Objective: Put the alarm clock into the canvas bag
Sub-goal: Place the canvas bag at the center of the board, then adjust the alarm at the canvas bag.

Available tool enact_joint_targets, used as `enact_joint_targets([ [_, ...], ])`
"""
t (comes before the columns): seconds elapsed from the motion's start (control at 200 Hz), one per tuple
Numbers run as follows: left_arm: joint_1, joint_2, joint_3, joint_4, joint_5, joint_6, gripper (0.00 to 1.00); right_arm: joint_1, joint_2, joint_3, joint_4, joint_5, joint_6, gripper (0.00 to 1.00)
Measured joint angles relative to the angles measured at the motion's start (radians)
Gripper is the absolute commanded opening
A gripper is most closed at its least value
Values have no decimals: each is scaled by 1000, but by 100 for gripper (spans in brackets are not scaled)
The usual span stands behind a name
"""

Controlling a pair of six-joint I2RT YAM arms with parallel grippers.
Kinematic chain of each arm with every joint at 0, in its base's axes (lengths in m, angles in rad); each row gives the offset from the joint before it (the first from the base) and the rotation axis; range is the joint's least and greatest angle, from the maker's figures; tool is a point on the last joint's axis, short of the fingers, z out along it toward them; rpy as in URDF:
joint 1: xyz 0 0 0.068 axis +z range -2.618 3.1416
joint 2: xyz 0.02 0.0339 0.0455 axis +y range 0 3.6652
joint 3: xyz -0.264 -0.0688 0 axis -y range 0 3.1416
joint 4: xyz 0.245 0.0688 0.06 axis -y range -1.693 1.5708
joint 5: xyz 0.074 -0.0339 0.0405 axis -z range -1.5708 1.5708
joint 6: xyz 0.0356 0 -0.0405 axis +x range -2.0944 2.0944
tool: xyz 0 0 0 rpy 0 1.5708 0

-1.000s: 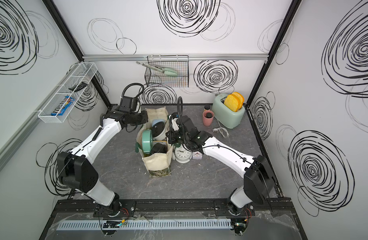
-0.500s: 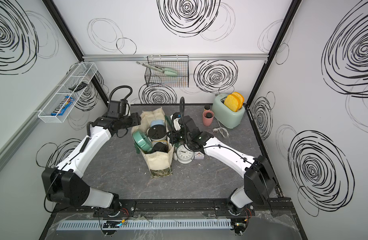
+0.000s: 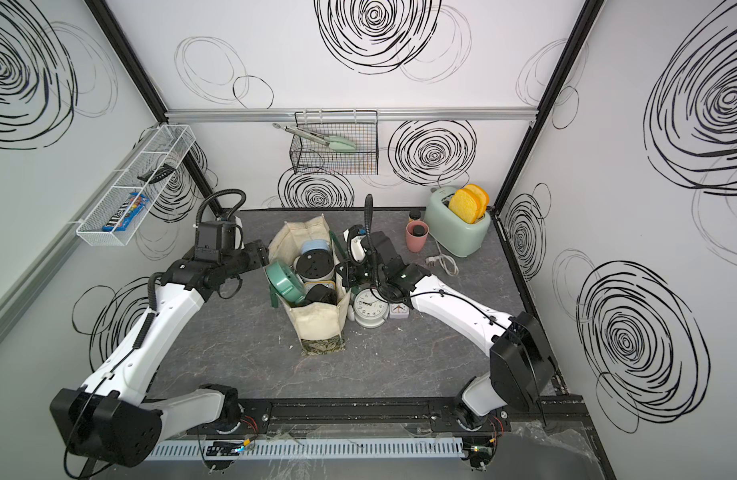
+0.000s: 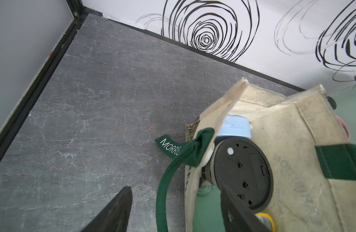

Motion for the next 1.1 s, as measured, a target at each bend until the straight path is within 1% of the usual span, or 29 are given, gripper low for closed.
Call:
enact_joint_targets([
  [0.32, -55, -142, -75, -99, -39, -4, 70, -7, -1, -4, 4, -23, 0, 0],
  [0.781, -72, -145, -106, -103, -34, -7, 69, -9, -1, -5, 4, -33, 0, 0],
  [0.881, -106, -135, -105, -103, -32, -7, 70, -9, -1, -5, 3, -36, 0, 0],
  [1.096, -236, -55, -79, -84, -32, -31, 74, -9, -1, -5, 3, -37, 0, 0],
])
